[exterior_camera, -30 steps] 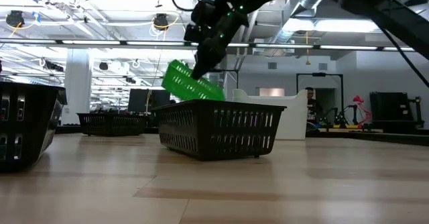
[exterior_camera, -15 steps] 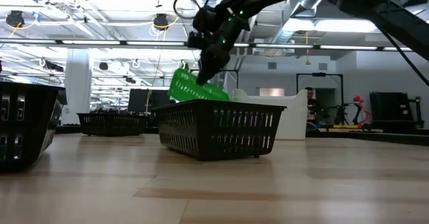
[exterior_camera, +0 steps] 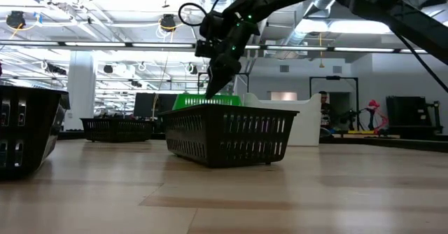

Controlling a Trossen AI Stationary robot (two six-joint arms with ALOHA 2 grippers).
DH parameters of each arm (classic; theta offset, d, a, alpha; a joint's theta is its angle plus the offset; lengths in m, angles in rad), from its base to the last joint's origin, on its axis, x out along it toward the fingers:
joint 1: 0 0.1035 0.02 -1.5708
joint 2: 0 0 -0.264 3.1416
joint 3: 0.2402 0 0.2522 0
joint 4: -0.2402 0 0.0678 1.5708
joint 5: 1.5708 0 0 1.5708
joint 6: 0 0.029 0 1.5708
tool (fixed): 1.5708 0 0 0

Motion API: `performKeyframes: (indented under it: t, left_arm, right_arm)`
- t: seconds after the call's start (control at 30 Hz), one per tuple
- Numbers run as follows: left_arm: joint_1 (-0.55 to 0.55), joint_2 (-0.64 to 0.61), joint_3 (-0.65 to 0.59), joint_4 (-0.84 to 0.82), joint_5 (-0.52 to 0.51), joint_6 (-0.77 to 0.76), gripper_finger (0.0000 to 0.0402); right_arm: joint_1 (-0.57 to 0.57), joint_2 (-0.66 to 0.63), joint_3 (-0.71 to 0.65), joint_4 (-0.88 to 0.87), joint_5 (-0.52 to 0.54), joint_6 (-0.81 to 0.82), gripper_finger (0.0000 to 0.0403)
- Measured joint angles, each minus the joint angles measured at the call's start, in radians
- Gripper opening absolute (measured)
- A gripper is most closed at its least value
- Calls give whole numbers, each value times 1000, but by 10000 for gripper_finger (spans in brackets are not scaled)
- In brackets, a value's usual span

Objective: Stack baskets by color
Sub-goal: Stack the bottom green bin on the green bin

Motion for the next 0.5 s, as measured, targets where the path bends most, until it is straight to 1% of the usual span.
performKeyframes:
  t: [0.13,0.23,0.4,0.5]
  left_arm:
    - [0,0,0,0,0,-16,256]
    - [0,0,0,0,0,-18,256]
    - [0,0,0,0,0,-18,256]
    - [0,0,0,0,-1,-17,256]
  right_arm:
    - [3,-7,75,-38,0,38,147]
    - [6,-10,140,-86,-2,71,157]
    - [21,-10,147,-117,-10,72,147]
    - [29,2,129,-87,-16,73,134]
